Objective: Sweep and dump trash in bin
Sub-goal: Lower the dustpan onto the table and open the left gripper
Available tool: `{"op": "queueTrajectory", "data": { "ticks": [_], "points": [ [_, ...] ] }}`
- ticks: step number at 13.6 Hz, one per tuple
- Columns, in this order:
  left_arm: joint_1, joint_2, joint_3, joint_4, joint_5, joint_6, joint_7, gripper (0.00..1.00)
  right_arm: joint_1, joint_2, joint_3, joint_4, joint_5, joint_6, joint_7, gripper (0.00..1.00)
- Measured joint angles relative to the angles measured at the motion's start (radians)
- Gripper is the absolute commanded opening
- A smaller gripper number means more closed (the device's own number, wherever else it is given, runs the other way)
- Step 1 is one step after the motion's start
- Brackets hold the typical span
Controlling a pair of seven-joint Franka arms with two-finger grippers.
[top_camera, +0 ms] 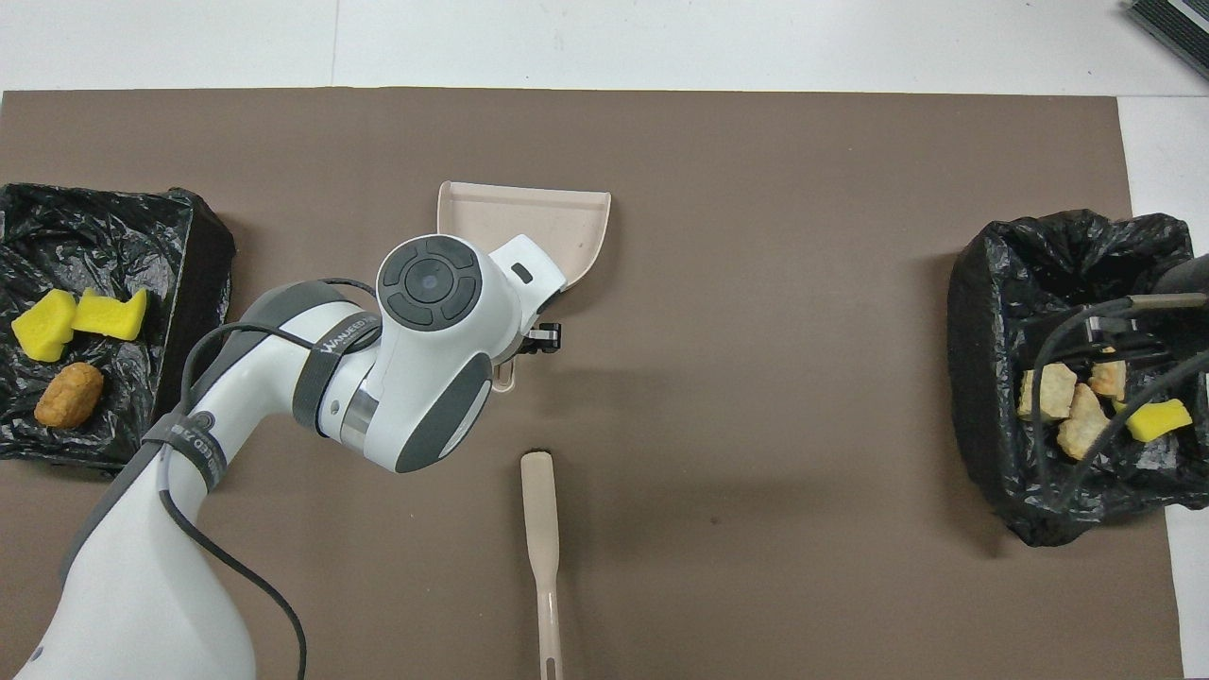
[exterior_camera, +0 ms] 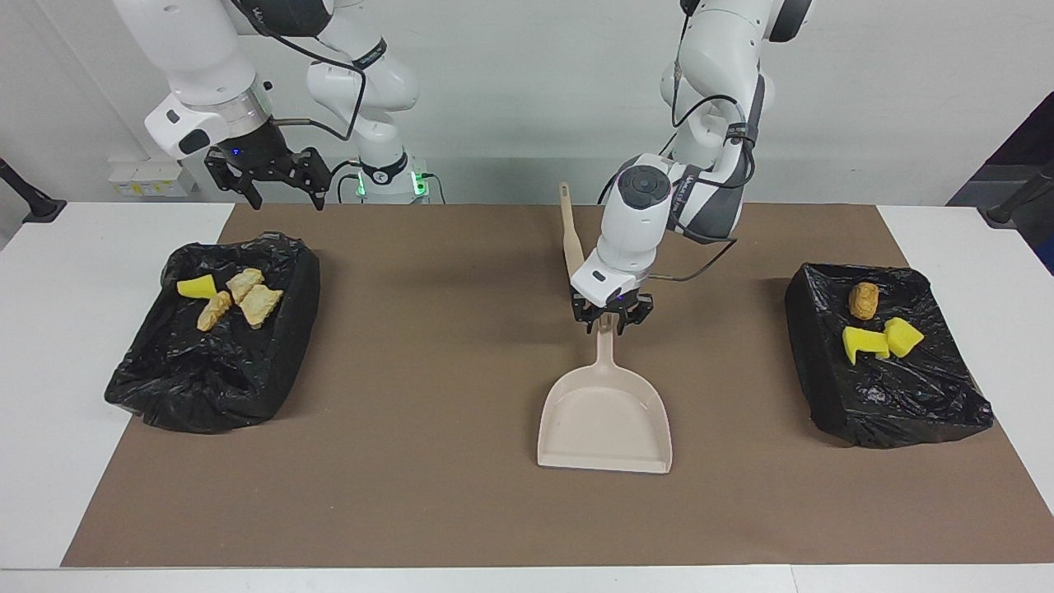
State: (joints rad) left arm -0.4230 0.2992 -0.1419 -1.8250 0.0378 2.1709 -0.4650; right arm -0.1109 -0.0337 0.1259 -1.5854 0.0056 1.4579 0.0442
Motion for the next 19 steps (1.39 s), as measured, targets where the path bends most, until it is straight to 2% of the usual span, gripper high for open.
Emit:
{"op": "queueTrajectory", "data": {
  "ticks": [8,11,14,19],
  "points": [
    [0.027,-0.003,0.002,0.012,0.004,0.011,0.076,1.0,0.0,0.0,0.0,0.0,0.0,0.0,0.0,1.0],
    [0.052,-0.025,0.002,0.021,0.004,0.007,0.104,1.0,0.0,0.0,0.0,0.0,0.0,0.0,0.0,1.0],
    [0.093,-0.093,0.006,0.027,0.008,-0.046,0.19,1.0,0.0,0.0,0.0,0.0,0.0,0.0,0.0,1.0],
    [0.248,-0.27,0.013,0.046,0.01,-0.215,0.467,1.0,0.0,0.0,0.0,0.0,0.0,0.0,0.0,1.0]
  ]
}}
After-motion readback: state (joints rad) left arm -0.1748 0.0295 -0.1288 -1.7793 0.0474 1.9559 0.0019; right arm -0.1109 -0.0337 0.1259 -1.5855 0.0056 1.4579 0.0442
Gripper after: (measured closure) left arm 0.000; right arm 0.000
